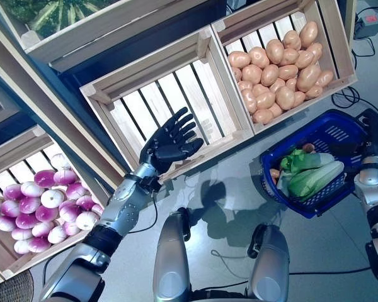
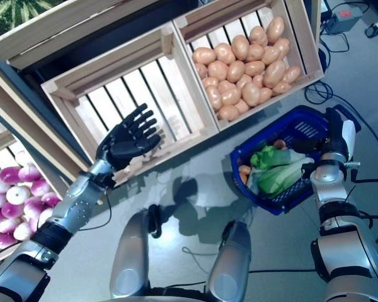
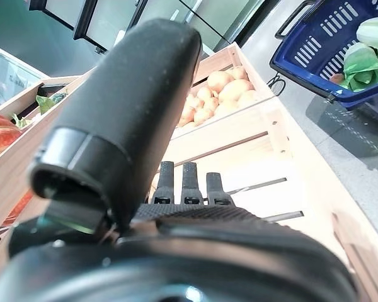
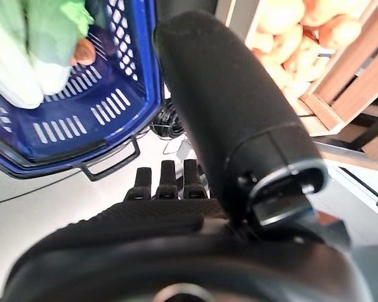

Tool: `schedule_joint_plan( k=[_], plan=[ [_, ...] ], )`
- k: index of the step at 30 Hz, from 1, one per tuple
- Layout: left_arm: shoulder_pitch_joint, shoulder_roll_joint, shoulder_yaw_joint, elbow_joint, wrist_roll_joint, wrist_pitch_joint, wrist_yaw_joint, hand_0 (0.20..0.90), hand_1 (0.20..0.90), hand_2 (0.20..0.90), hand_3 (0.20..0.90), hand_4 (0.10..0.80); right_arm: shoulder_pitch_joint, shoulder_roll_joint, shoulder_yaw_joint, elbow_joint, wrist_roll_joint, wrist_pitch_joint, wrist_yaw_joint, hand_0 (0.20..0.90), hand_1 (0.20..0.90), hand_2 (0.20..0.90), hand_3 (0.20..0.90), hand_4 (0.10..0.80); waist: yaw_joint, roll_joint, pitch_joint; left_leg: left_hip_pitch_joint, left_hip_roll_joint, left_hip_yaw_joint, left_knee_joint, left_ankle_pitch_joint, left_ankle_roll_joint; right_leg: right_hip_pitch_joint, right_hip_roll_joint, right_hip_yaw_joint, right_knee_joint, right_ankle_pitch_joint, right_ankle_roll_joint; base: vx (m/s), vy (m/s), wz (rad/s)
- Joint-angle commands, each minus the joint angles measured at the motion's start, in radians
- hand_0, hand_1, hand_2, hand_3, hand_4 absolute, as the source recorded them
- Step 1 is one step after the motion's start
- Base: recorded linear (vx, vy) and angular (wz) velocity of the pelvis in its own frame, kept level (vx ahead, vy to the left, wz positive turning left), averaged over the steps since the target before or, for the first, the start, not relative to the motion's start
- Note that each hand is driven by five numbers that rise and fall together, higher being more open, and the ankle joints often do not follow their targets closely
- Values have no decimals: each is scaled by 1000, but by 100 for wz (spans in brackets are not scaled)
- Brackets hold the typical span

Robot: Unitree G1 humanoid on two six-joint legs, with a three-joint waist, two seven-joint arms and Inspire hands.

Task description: Put vegetables into the basket

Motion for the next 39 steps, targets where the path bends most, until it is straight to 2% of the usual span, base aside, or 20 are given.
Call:
schedule_joint_plan(
  k=[1,6,10,14,17,23,26,33,39],
  plan=[
    [15,-9,62,-54,56,-86,-37,900,900,900,900,800,29,22,-23,18,188,-53,58,900,900,900,900,800,8,-24,-109,119,62,-30,-96,-40,-47,51,4,2,-122,161,-53,51,4,2],
    [53,-36,75,-21,83,-52,-53,900,900,900,900,800,123,139,-105,2,345,-61,138,900,900,900,900,800,5,-36,-148,215,50,-21,-225,20,-43,150,40,-11,-258,201,-55,101,5,-2],
    [105,-87,91,17,153,-43,-36,900,900,900,900,800,226,254,-141,-53,474,-105,215,900,900,900,900,800,-6,-50,-209,317,38,12,-371,88,-47,255,89,-21,-432,248,-53,146,16,-13],
    [195,-147,105,89,236,-41,-20,900,900,900,900,800,381,376,-171,-111,561,-136,279,900,900,900,900,800,-20,-61,-302,423,17,47,-538,154,-46,365,134,-33,-614,294,-48,186,25,-25],
    [275,-179,111,142,334,-58,16,900,900,900,900,800,479,477,-144,-143,571,-107,315,900,900,900,900,800,-33,-59,-367,509,3,69,-671,206,-47,442,166,-29,-733,330,-47,181,41,-28],
    [344,-217,110,246,427,-86,59,900,900,900,900,800,557,548,-82,-203,551,-67,343,900,900,900,900,800,-52,-57,-424,602,-10,93,-822,255,-54,517,186,-17,-869,387,-33,64,20,-10],
    [374,-262,116,354,496,-100,71,900,900,900,900,800,599,586,-51,-233,560,-1,392,900,900,900,900,800,-71,-56,-443,635,-9,110,-873,271,-61,542,196,-14,-927,417,-25,14,6,-1],
    [401,-300,72,532,744,-162,133,900,900,900,900,800,669,633,22,-294,568,76,416,900,900,900,900,800,-110,-58,-450,645,-16,124,-880,264,-52,541,216,14,-933,414,-30,-14,16,-9],
    [395,-333,22,624,780,-182,182,900,900,900,900,800,667,658,59,-266,599,90,367,900,900,900,900,800,-117,-52,-437,645,-21,120,-880,260,-46,540,219,12,-930,407,-30,-16,35,-9]
  ],
)
